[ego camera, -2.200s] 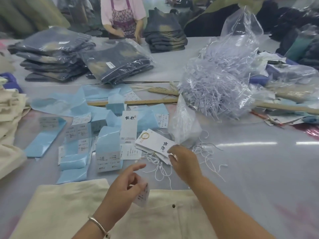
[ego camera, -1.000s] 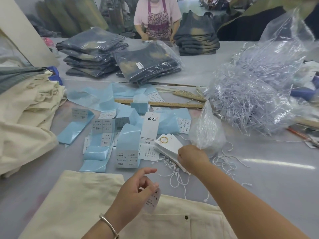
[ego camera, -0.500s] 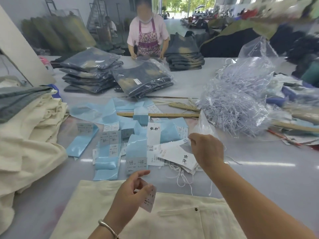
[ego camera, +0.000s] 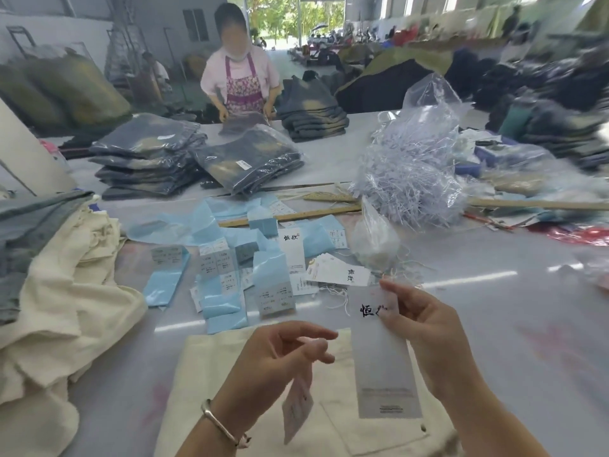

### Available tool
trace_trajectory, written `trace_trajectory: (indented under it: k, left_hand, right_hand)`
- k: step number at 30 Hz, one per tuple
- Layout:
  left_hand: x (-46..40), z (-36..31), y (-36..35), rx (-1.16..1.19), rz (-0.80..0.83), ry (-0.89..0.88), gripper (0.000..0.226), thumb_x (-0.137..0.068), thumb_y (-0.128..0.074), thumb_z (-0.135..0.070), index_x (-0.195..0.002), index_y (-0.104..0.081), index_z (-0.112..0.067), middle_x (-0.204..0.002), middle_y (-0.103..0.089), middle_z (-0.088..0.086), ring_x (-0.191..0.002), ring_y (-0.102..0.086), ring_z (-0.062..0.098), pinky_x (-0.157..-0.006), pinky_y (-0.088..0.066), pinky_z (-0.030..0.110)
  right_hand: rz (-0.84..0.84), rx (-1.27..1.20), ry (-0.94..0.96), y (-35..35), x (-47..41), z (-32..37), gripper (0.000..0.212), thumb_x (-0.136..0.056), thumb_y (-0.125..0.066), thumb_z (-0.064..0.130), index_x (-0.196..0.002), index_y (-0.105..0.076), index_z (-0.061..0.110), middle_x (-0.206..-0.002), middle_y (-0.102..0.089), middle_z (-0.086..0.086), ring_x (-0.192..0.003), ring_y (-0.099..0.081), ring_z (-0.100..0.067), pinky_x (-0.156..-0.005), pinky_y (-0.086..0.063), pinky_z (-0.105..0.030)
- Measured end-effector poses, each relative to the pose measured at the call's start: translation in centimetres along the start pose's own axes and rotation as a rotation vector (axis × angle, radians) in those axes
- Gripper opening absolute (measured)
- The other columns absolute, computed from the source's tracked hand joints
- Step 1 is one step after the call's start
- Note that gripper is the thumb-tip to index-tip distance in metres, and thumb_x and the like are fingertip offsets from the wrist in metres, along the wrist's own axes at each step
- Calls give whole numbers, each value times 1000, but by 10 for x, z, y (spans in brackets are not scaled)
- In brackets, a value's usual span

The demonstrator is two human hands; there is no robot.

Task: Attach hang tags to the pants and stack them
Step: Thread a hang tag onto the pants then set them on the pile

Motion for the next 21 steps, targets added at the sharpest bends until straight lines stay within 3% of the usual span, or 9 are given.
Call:
trace_trajectory:
  k: [2,5,6,8,10,14,17,19,21]
  left_hand:
    - [11,-4,-12,64,75,-58,29,-80,-70,-32,-104,-76,-17,-48,-63,2,-87,-72,31,-81,-50,20]
    - [21,-5,-23,95,129,-98,37,-80,-67,-34,-113,-73,-17,-49,-63,4,-69,-69,16,-77,-48,18]
    - [22,-5,-25,101,132,-95,39,-79,-66,-36,-113,-73,-19,-59,-69,4,-68,-68,12,-75,-48,20]
    - [22,-5,-24,111,107,-92,38,-78,-66,-37,-112,-74,-23,-93,-76,2,-93,-70,12,-82,-50,21]
    - [22,-7,-21,69,68,-107,33,-80,-66,-36,-110,-75,-25,-109,-74,0,-107,-67,12,-86,-48,16]
    - [23,-9,-16,-5,-3,-90,28,-86,-56,-28,-101,-78,-21,-100,-76,-1,-95,-70,9,-78,-47,12]
    - [24,-10,-16,-9,14,-62,36,-89,-49,-32,-104,-76,-14,-92,-76,-2,-80,-68,3,-70,-45,10]
    - [25,-8,-17,31,47,-29,39,-89,-48,-35,-107,-76,-15,-85,-76,8,-74,-69,13,-67,-48,16]
    - [28,-5,-15,29,60,-21,38,-89,-48,-38,-111,-75,-22,-67,-70,14,-67,-70,24,-66,-51,23]
  right_hand:
    - [-24,-11,13,-5,17,2,24,-81,-68,-7,-91,-78,12,-85,-75,-12,-72,-69,-17,-62,-56,-25]
    - [-129,-10,31,-12,35,1,18,-79,-71,-5,-83,-79,11,-80,-75,-9,-68,-69,-12,-57,-52,-17]
    - [-142,40,48,-15,40,1,19,-80,-71,-4,-87,-78,12,-80,-76,-7,-68,-69,-10,-56,-51,-15]
    - [-111,112,43,-24,46,-2,26,-82,-69,-4,-99,-74,14,-78,-75,-8,-67,-68,-13,-57,-52,-19]
    - [-3,76,-19,-34,50,-6,41,-82,-65,-9,-112,-66,20,-84,-75,-12,-71,-69,-18,-59,-53,-24]
    - [210,-175,-193,-48,53,-12,57,-73,-58,-22,-120,-63,10,-103,-72,-18,-91,-69,-26,-75,-57,-30]
    - [351,-117,-276,-57,58,-18,55,-69,-58,-23,-116,-66,4,-104,-70,-22,-92,-68,-28,-87,-53,-39]
    - [353,-109,-296,-57,57,-20,53,-70,-55,-25,-115,-66,1,-102,-70,-24,-91,-68,-31,-89,-52,-44]
    - [294,-182,-297,-50,50,-16,56,-64,-61,-18,-116,-64,0,-100,-70,-24,-89,-68,-33,-80,-57,-43]
Point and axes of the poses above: each hand's wrist, its own x-axis away from the middle knuckle, its own y-axis out of the back of the hand, z = x × y, the point moved 7 cm from there along -x, towards the middle knuckle
